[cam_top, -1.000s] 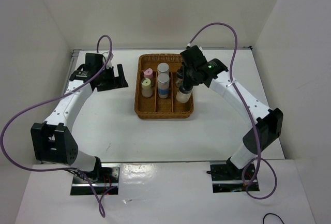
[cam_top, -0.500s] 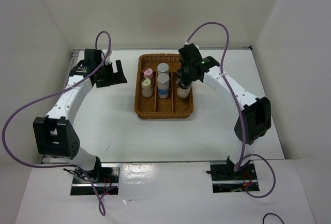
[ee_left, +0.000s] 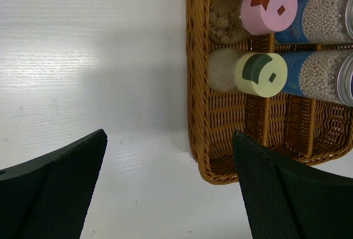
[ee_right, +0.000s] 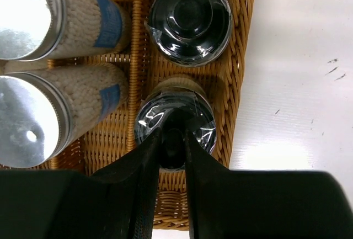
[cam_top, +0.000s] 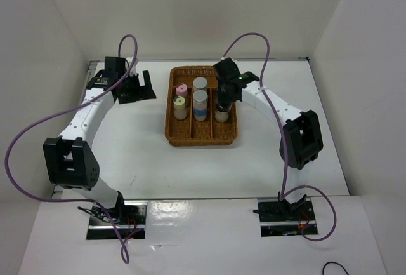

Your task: Organize the condiment bottles

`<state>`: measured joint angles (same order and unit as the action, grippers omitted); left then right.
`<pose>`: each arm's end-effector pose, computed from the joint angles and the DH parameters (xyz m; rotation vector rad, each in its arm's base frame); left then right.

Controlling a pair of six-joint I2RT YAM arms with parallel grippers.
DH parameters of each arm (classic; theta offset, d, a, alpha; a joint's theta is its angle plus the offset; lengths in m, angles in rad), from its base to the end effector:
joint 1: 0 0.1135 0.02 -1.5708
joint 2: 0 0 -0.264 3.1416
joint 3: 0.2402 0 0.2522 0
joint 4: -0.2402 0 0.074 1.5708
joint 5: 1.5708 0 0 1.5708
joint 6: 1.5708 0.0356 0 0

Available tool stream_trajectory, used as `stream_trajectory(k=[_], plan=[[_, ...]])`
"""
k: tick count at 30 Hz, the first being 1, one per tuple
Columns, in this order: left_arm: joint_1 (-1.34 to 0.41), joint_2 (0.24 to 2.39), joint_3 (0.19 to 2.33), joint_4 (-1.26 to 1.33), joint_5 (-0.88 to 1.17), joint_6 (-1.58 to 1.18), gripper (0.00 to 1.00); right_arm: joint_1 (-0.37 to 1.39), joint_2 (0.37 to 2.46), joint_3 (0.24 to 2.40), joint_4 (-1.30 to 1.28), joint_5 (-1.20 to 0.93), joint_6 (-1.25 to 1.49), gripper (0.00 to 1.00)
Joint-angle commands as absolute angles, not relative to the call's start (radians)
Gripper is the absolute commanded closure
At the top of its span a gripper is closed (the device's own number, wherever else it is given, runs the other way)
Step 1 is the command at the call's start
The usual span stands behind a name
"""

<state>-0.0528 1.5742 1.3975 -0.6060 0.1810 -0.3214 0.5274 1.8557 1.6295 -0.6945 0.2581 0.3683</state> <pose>0.3491 -0.0249 0.3166 -0.2287 2.3610 -0.3947 0.3606 0.1995 0.2841 -0.0878 2.4488 0.0709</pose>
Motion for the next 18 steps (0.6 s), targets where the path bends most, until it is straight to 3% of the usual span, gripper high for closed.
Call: stream_trajectory(k=[1,4,7,10,11,14,18], plan=[[-0.046,1.589,1.439,-0.591,0.198,-0.299,0.00,0.517,1.853,1.631,-0.618,0.288,0.359,0.85],[-0.046,1.589,1.448,-0.591,0.219,-0.290,0.00,0.517,1.853,1.609,-0.609,0.288,0.359,0.68],[-0.046,1.589,1.448,-0.591,0.219,-0.290,0.00,0.517,1.839,1.598,-0.597,0.288,0.370,0.37],[-0.046,1.580,1.448,-0.581,0.210,-0.290,0.00,0.517,1.815,1.589,-0.597,0.288,0.379,0.22],[-0.046,1.580,1.448,-0.581,0.201,-0.290,0.00,0.517,1.801,1.589,-0.597,0.288,0.379,0.12],[-0.046,1.560,1.448,-0.581,0.201,-0.281,0.00,0.517,1.767,1.634,-0.632,0.302,0.390,0.02],[-0.046,1.530,1.472,-0.595,0.201,-0.272,0.00,0.517,1.665,1.654,-0.641,0.342,0.400,0.02]])
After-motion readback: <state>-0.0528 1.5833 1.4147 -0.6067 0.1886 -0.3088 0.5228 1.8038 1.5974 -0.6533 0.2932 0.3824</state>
